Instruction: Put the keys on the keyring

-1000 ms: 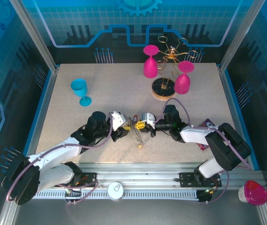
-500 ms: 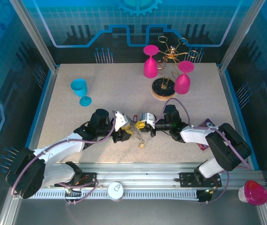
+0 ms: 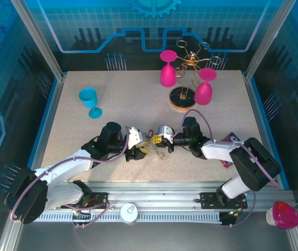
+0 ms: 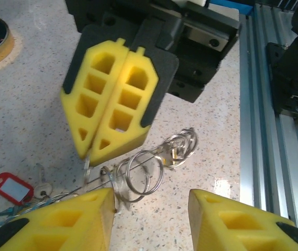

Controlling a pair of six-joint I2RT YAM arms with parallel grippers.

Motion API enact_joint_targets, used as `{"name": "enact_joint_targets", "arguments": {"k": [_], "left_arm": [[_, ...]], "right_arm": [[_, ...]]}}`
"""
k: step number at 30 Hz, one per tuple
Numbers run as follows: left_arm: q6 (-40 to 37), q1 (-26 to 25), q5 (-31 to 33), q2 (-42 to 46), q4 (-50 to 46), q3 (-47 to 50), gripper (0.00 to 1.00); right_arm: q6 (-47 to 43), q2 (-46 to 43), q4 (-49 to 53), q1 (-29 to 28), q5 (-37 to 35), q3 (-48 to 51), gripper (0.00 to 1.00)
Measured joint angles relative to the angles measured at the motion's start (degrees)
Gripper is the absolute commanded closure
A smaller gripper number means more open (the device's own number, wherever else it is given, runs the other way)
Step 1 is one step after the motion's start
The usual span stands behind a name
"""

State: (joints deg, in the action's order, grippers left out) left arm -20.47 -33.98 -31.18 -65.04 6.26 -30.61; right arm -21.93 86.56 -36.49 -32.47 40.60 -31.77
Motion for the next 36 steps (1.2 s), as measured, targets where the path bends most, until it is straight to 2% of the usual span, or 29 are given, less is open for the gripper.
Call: {"name": "enact_joint_targets", "arguments": {"k": [6, 13, 20, 24, 28, 36], "left_arm": [[-0.5, -2.9, 0.9, -1.4, 1.4, 0.0, 0.57], [-1.0, -6.9, 2.7, -3.5, 1.9, 0.0, 0.52], [-2.6, -7.2, 5.3, 3.9, -1.4, 0.5, 0.47], [-2.6, -6.6, 6.8, 8.5, -2.5, 1.6, 0.48], [-1.4, -6.0, 10.7, 11.0, -2.1, 3.8, 0.54], [4.5, -5.5, 19.5, 10.7, 1.8, 5.7, 0.57]], "right_arm": [[0.5, 0.0, 0.0, -0.3, 0.0, 0.0, 1.00], [1.0, 0.0, 0.9, -0.5, -0.3, 0.0, 1.00], [1.0, -0.1, 0.9, -0.5, -0.8, -0.1, 1.00], [1.0, -0.1, 0.9, -0.5, -0.7, -0.1, 1.00], [1.0, -0.1, 1.0, -0.5, -0.7, -0.1, 1.00], [0.9, -0.1, 1.8, -0.5, -0.7, -0.2, 1.00]]}}
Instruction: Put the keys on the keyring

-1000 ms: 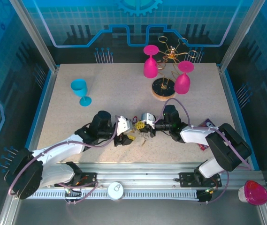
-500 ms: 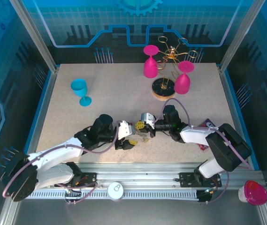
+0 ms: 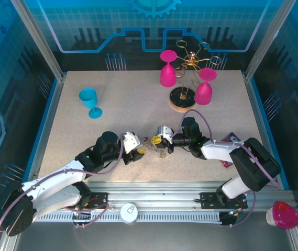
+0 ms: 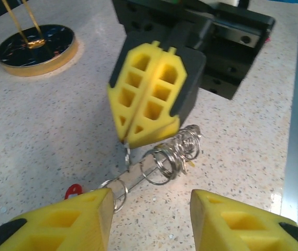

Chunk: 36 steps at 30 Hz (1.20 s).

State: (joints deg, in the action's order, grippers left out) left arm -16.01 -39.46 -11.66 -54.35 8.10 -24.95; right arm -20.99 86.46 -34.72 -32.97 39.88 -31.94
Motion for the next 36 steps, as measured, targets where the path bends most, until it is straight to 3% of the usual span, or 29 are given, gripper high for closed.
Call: {"name": "enact_joint_targets", "arguments": {"k": [8, 36], "left_arm": [[3.3, 0.0, -0.1, -5.3, 3.9, 0.0, 0.58], [3.5, 0.0, 0.1, -11.1, 8.8, -1.4, 0.83]], "right_arm": [[0.0, 0.0, 0.4, -0.2, 0.0, -0.5, 1.00], [0.0, 0.0, 1.2, -0.5, 0.9, -0.6, 1.00]]}}
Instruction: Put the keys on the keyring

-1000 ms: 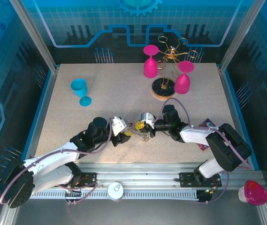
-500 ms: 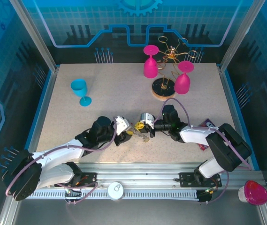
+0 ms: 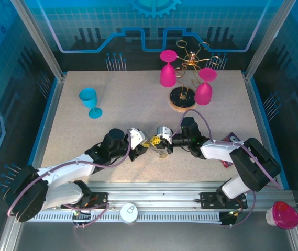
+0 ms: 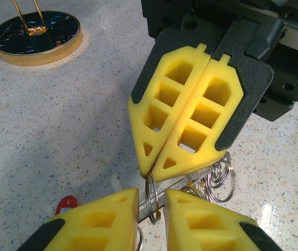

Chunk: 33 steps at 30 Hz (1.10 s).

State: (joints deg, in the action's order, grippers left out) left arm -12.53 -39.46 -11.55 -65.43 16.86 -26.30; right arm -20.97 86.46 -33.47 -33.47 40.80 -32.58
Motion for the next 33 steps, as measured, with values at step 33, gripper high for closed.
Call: {"name": "enact_joint_targets", "arguments": {"k": [33], "left_arm": [[-25.6, 0.7, -3.9, 1.2, -1.9, -0.6, 1.00]], "right_arm": [[-13.2, -5.7, 16.0, -1.6, -3.5, -3.5, 0.80]]}}
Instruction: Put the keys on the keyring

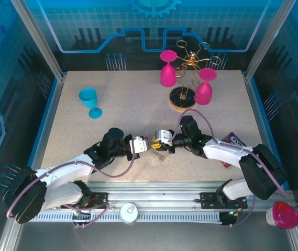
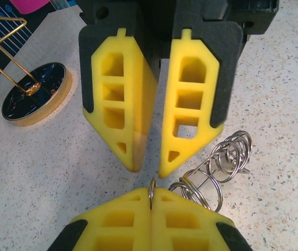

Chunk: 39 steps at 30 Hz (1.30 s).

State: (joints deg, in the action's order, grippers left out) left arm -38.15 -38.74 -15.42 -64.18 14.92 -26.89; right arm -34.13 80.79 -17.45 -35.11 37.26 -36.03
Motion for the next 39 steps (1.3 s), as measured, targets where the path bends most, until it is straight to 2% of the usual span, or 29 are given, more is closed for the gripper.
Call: {"name": "enact_joint_targets", "arguments": {"k": [8, 13, 15, 19, 24, 32, 39], "left_arm": [[-0.2, 0.4, -1.6, 0.0, 0.9, 0.0, 1.00], [-0.1, 0.8, -2.4, -0.2, 1.3, 0.1, 1.00], [0.2, 0.9, -2.4, -0.3, 1.5, 0.1, 1.00], [0.7, 1.0, -2.1, -0.2, 2.3, 0.5, 0.80], [2.6, 1.0, -0.8, 1.9, 3.4, 2.2, 0.70], [5.0, 1.0, 0.5, 6.9, 2.3, 3.9, 0.76], [5.3, 1.0, 0.4, 7.0, 1.4, 3.9, 0.78]], "right_arm": [[-0.7, 1.2, -0.1, -1.2, -0.2, -0.7, 0.87], [-0.5, 1.8, -0.9, -1.4, -0.4, -0.8, 1.00], [-0.2, 1.8, -1.4, -1.4, -0.6, -0.8, 1.00], [-0.2, 1.8, -1.9, -1.4, -0.8, -0.8, 1.00], [-0.2, 1.8, -2.7, -1.9, -0.8, 0.0, 1.00], [0.1, 1.9, -4.0, -2.0, -0.7, 0.4, 1.00], [1.3, 2.1, -5.4, -2.0, -0.3, 0.5, 1.00]]}}
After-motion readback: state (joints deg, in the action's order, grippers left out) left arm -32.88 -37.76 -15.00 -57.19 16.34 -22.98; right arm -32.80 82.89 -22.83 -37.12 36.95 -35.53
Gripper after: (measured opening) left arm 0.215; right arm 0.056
